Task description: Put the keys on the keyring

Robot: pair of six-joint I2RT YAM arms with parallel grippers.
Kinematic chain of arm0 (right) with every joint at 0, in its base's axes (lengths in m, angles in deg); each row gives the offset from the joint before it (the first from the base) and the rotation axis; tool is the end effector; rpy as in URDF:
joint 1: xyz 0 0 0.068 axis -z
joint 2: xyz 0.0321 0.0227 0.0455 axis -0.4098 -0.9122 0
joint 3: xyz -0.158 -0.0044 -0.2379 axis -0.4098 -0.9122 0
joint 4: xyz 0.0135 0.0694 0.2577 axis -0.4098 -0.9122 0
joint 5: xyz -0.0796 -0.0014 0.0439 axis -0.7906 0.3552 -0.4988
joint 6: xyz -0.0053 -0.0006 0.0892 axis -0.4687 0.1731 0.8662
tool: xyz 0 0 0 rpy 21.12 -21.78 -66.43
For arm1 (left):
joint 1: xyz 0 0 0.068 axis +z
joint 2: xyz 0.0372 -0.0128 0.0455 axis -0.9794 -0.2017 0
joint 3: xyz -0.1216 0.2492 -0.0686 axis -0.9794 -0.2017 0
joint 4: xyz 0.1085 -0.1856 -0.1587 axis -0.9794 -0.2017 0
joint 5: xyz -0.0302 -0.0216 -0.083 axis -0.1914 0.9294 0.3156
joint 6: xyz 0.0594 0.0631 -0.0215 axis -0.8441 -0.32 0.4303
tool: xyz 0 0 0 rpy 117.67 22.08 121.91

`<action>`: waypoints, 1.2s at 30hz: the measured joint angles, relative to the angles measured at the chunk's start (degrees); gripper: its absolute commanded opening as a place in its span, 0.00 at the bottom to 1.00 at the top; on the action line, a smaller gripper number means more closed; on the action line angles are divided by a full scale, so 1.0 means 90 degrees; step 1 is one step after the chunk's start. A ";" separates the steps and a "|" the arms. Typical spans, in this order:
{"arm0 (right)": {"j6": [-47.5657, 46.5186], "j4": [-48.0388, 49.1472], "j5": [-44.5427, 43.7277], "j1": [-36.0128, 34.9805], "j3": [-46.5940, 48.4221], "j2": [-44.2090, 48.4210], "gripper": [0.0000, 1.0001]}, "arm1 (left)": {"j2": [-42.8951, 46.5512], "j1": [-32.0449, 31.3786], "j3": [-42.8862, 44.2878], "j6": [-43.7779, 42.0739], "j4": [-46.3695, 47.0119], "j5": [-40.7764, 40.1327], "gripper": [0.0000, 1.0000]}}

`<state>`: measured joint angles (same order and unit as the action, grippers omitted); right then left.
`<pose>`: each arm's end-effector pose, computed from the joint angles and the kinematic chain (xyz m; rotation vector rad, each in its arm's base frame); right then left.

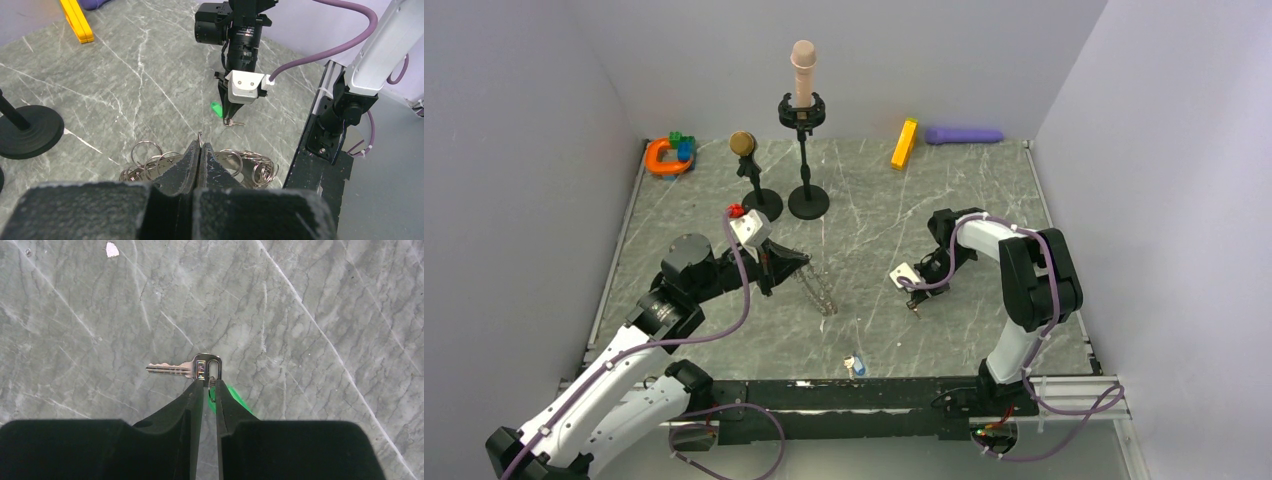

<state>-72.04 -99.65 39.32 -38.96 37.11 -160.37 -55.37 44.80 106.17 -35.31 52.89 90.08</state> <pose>0.2464 0.1150 0.1238 -2.3369 1.3207 0.8342 0.1524 -0.1447 0.3412 0.7164 1.5800 -0.9545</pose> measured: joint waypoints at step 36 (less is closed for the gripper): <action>0.0007 0.0029 0.0019 0.0136 -0.0015 0.0012 0.09 | -0.0005 0.0000 0.0000 0.0019 0.0051 0.0007 0.00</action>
<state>-71.98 -99.39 39.50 -37.74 36.98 -160.26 -55.42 44.80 106.17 -35.13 53.35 90.15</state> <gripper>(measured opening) 0.149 0.015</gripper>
